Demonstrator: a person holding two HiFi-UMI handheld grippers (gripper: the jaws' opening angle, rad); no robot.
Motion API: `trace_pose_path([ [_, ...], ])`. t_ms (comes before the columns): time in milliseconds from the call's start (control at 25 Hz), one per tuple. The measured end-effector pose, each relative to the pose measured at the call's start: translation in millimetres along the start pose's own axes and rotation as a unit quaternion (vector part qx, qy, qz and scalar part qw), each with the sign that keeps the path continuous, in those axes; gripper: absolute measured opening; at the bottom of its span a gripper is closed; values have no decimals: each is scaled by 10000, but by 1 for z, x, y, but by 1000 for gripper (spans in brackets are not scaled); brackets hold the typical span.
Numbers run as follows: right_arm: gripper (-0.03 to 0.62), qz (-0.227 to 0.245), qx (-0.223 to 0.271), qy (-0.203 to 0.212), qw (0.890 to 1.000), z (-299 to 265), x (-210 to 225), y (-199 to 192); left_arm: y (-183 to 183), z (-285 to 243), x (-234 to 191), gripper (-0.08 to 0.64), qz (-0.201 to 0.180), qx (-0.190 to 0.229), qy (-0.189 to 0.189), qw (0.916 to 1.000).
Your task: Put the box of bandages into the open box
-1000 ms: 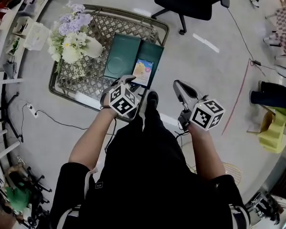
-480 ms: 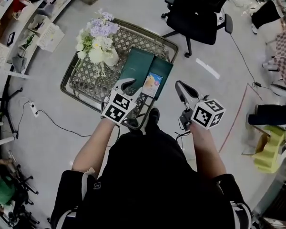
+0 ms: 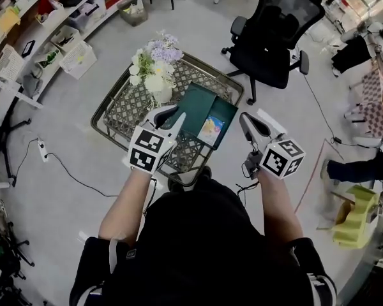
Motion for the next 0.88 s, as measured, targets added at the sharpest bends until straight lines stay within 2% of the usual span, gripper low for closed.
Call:
trace_pose_path([
  [120, 11, 490, 138, 14, 9987, 7, -21, 8, 5, 19, -5, 59, 178, 329, 5, 9993],
  [240, 11, 740, 368, 22, 9966, 20, -39, 18, 10, 38, -5, 45, 235, 585, 41, 9980],
  [480, 9, 709, 737, -62, 9947, 43, -43, 36, 20, 66, -11, 27, 223, 784, 331, 9961],
  [880, 9, 823, 1431, -220, 9860, 92, -9, 52, 42, 94, 6, 25, 373, 1113, 835, 9896],
])
Point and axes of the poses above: the fingertips, and each gripper's own axes: z backward along the fingers, x to its right, y out of its top, the point moved 10 cm from there along z, backward along the fingers, and after that the axes turned 11 degrees about -x, right-handed, at the moved point
